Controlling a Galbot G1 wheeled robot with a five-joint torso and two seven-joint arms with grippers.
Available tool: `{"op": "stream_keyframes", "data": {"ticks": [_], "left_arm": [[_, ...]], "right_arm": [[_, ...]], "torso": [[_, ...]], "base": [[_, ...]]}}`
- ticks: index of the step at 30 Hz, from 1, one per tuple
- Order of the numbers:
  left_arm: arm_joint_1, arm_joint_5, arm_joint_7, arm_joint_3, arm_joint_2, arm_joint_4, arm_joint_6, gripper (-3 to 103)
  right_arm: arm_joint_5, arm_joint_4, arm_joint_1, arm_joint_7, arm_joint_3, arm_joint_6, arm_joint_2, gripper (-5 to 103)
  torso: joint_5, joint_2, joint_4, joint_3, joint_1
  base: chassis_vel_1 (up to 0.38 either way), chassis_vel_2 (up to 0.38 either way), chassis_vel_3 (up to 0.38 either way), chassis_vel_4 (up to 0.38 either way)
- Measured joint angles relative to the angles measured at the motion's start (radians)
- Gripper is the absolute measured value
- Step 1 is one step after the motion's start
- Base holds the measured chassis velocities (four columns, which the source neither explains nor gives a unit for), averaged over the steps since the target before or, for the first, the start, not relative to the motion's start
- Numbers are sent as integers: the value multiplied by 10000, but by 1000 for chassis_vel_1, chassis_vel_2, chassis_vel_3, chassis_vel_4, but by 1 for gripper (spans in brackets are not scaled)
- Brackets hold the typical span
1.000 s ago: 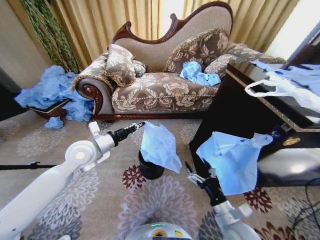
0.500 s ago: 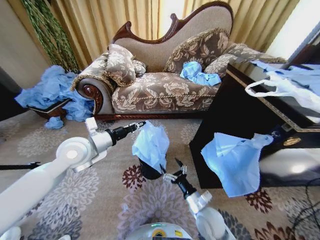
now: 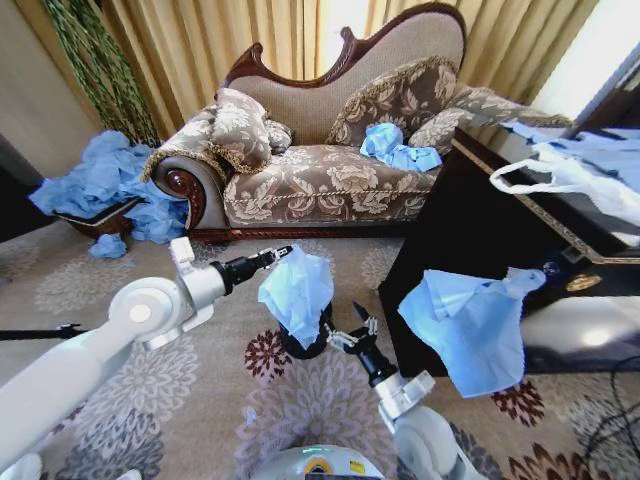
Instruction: Place a garbage bag over the trash bin.
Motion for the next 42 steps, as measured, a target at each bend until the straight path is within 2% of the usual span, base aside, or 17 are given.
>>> {"op": "stream_keyframes", "data": {"ticks": [5, 9, 13, 15, 22, 24, 28, 29, 31, 32, 34, 35, 39, 42], "left_arm": [[67, -721, -355, -229, 44, -238, -148, 0], [460, -1651, -857, -878, 194, -479, -369, 0], [400, -1900, -895, -982, 342, -453, -428, 0], [306, -2063, -895, -1064, 544, -433, -458, 0], [84, -2331, -884, -1102, 945, -419, -515, 0], [71, -2376, -885, -1117, 995, -429, -534, 0], [70, -2495, -887, -1185, 1149, -439, -563, 0], [63, -2531, -886, -1206, 1200, -438, -564, 0], [4, -2637, -883, -1265, 1354, -435, -579, 0], [4, -2637, -883, -1265, 1354, -435, -579, 0], [-54, -2780, -881, -1353, 1511, -433, -607, 0], [-54, -2780, -881, -1353, 1511, -433, -607, 0], [-68, -2946, -877, -1528, 1731, -461, -624, 0], [-25, -2996, -873, -1645, 1769, -467, -625, 0]], "right_arm": [[-444, -381, -263, -91, -154, 254, 151, 100], [-535, -850, -536, -121, -87, 433, 275, 100], [-550, -1359, -332, -9, -257, 633, 511, 100], [-657, -1880, 196, 187, -483, 775, 758, 100], [-382, -2669, 1329, 440, -872, 585, 1090, 102], [-363, -2848, 1510, 464, -913, 526, 1207, 99], [-212, -3299, 1758, 358, -946, 532, 1500, 84], [-156, -3395, 1819, 357, -979, 557, 1570, 84], [-177, -3709, 2039, 457, -1044, 667, 1841, 73], [-177, -3709, 2039, 457, -1044, 667, 1841, 73], [-316, -3940, 2272, 605, -1096, 741, 2086, 62], [-316, -3940, 2272, 605, -1096, 741, 2086, 62], [-679, -4339, 2678, 937, -1114, 887, 2366, 41], [-811, -4212, 2695, 1188, -1065, 950, 2340, 35]], "torso": [[2, 0, -2, 0, 0], [-1, 0, 3, -1, -1], [0, 0, -5, 0, -1], [3, 0, 3, 0, -1], [0, 0, 0, 0, -1], [0, 0, 2, 0, -1], [-1, 0, -1, 1, 0], [0, 0, -1, 0, -1], [-1, 0, 1, 1, 0], [-1, 0, 1, 1, 0], [-1, 0, 1, 1, 0], [-1, 0, 1, 1, 0], [1, 0, 2, 1, 0], [1, 0, 3, 1, 0]], "base": [[0, 0, 0, 0], [0, 0, 0, 0], [0, 0, 0, 0], [0, 0, 0, 0], [0, 0, 0, 0], [0, 0, 0, 0], [0, 0, 0, 0], [0, 0, 0, 0], [0, 0, 0, 0], [0, 0, 0, 0], [0, 0, 0, 0], [0, 0, 0, 0], [0, 0, 0, 0], [0, 0, 0, 0]]}}
